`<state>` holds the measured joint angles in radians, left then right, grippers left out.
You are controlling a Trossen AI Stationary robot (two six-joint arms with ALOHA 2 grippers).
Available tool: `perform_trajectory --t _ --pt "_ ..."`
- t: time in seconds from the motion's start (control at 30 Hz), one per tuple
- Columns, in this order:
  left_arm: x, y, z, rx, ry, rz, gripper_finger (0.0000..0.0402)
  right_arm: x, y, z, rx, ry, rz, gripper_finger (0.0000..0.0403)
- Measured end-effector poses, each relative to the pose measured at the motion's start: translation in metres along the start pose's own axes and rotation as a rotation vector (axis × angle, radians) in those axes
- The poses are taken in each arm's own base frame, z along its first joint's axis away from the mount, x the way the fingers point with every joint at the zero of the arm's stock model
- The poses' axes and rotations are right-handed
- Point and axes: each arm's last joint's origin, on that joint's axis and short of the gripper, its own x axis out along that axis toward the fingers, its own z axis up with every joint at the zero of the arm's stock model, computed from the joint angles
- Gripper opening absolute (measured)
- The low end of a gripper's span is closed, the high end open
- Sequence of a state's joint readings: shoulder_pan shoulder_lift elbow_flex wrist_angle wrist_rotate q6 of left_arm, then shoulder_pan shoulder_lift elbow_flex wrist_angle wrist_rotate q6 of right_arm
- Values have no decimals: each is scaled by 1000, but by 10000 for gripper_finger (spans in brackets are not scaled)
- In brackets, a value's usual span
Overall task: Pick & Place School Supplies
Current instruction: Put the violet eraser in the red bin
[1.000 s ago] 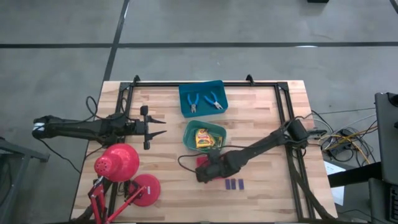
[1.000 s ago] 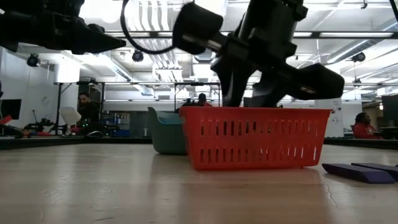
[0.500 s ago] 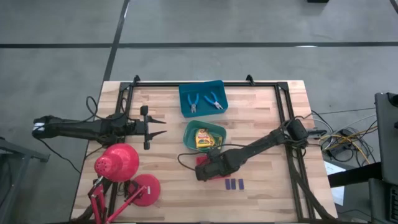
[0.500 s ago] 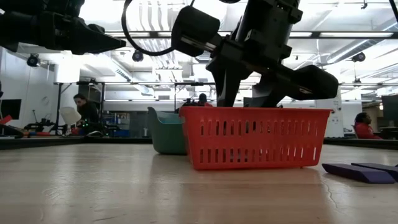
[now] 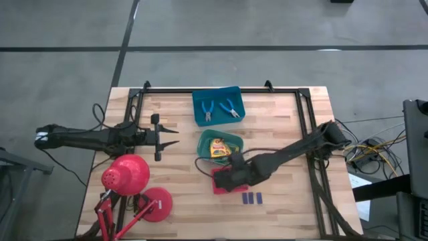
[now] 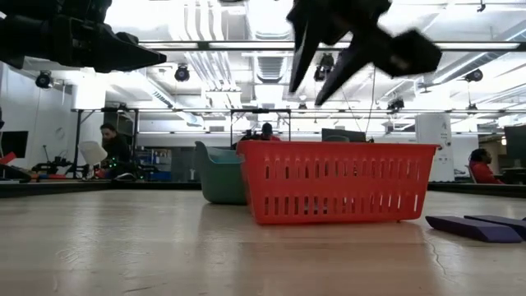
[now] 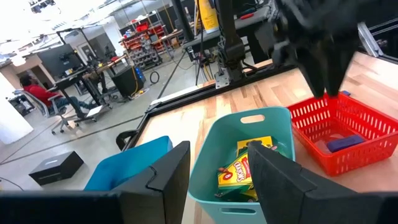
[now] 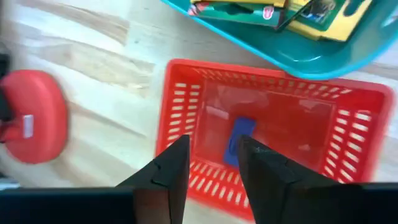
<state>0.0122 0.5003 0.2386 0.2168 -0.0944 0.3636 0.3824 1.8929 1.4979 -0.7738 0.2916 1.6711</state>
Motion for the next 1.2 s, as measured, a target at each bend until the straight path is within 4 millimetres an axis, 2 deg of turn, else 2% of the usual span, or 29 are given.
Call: perform_trajectory --t 0.17,0.57,0.93,1.07,1.2 --pt "0 0 0 0 0 0 168 -30 -4 5 -9 6 15 117" --pt "0 0 -1 1 8 -3 168 -77 -22 -6 -45 8 0 116" --pt "0 0 -1 1 10 -3 168 -108 -54 -49 118 26 -112 116" --pt "0 0 -1 1 10 -3 168 -112 -61 -68 150 44 -132 116" --pt "0 0 -1 1 10 -3 168 -107 -68 -83 190 76 -215 116"
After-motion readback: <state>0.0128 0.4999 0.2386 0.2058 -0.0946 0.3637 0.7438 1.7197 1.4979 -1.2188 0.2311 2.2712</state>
